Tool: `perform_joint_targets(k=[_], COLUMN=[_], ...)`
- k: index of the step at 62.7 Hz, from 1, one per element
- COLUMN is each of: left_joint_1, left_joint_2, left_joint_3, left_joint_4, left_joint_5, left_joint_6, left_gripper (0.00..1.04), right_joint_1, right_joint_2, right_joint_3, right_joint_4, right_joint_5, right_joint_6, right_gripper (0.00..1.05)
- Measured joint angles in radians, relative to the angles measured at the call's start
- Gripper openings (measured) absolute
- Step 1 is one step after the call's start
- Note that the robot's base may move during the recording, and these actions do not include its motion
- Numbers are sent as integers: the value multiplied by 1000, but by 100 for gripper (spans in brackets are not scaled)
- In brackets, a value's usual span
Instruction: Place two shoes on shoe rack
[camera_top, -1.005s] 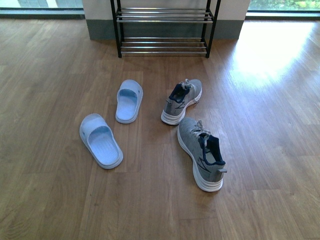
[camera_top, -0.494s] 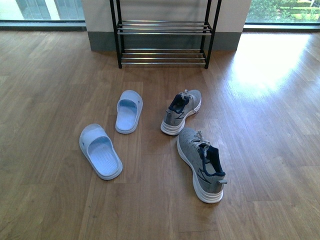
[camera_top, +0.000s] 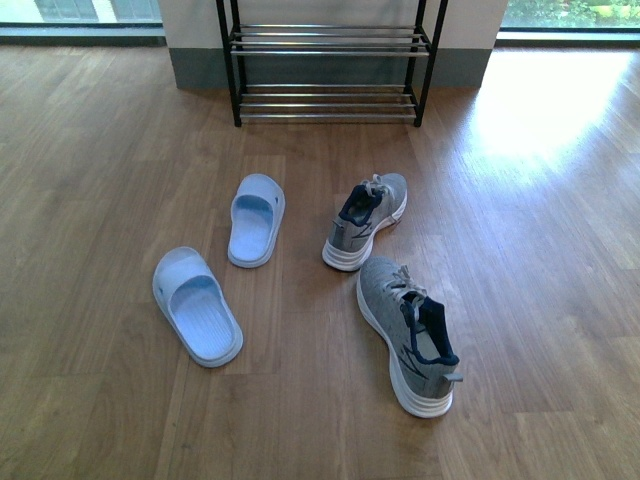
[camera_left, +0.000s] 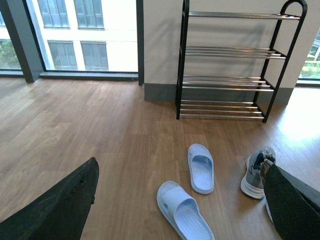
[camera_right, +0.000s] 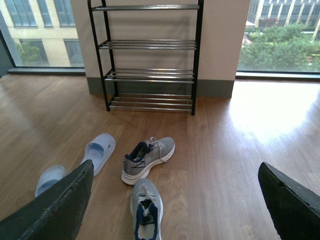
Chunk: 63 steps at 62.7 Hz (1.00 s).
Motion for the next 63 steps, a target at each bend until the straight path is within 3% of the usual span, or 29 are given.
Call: perform_joint_targets(k=[48,52,63], left_joint_1=[0,0,0], left_joint_2=[0,0,0], left_joint_3=[0,0,0], left_joint_4=[0,0,0], left_joint_5=[0,0,0], left_joint_6=[0,0,0], left_gripper=[95,95,95], right_joint_1=[0,11,-103], right_joint_2=[1,39,586], right_joint_3=[0,6,79], right_joint_4=[0,-15,280], right_joint_5=[0,80,-12], right_joint_6=[0,-5,8], right_gripper=[95,95,95])
